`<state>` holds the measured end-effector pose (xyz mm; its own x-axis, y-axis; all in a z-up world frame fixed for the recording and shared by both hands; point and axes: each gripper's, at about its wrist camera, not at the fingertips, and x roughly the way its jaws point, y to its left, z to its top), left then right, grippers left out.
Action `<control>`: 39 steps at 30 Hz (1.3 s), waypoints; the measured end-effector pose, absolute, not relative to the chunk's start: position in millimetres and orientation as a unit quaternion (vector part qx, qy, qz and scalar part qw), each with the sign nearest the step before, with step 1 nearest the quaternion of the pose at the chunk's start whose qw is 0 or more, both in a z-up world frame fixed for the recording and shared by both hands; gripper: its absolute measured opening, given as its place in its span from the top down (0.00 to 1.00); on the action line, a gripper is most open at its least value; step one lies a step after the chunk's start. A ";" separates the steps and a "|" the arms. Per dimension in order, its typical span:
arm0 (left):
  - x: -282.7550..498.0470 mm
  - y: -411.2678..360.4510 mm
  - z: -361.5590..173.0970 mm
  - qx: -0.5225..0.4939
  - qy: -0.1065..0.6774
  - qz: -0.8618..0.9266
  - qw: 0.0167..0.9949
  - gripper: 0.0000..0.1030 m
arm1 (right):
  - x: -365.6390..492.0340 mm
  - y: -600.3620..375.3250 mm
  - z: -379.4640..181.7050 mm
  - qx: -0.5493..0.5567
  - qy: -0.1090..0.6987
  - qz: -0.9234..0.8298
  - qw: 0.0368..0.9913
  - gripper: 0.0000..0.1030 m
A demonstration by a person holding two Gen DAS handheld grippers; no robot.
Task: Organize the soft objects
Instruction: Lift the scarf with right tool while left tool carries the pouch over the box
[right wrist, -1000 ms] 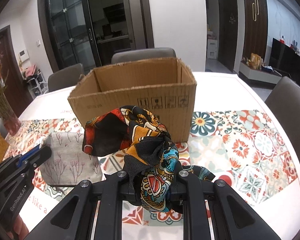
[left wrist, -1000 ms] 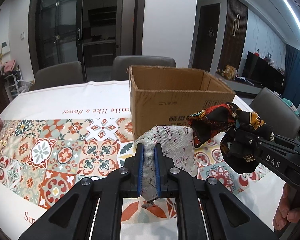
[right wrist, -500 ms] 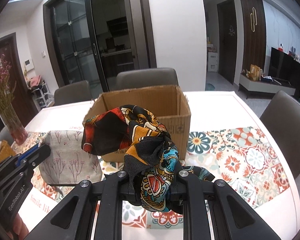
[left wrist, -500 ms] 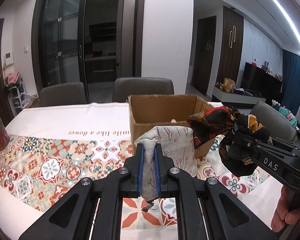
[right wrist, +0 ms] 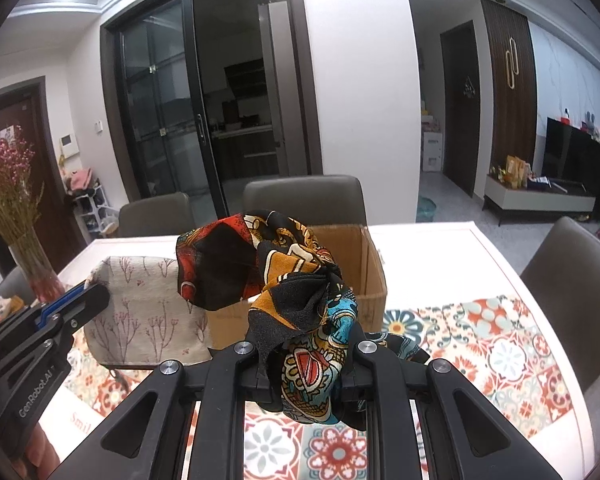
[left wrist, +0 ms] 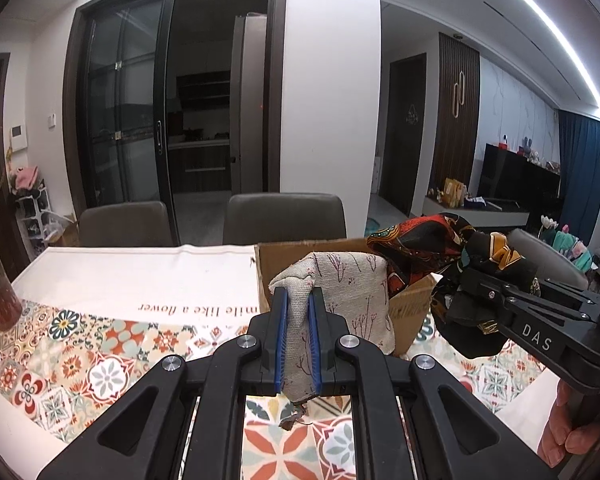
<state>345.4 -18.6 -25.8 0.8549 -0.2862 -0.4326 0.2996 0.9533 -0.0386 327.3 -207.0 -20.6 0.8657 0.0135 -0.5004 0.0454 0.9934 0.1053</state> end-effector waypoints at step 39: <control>480.9 -56.7 -17.5 0.041 0.227 -0.159 0.960 0.89 | 477.4 -228.0 -24.1 0.051 0.292 0.050 0.954 0.82</control>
<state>480.9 -56.7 -17.5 0.8468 -0.2860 -0.4485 0.3232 0.9463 0.0067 477.4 -228.0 -24.1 0.8241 0.1257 -0.5523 -0.0658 0.9897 0.1271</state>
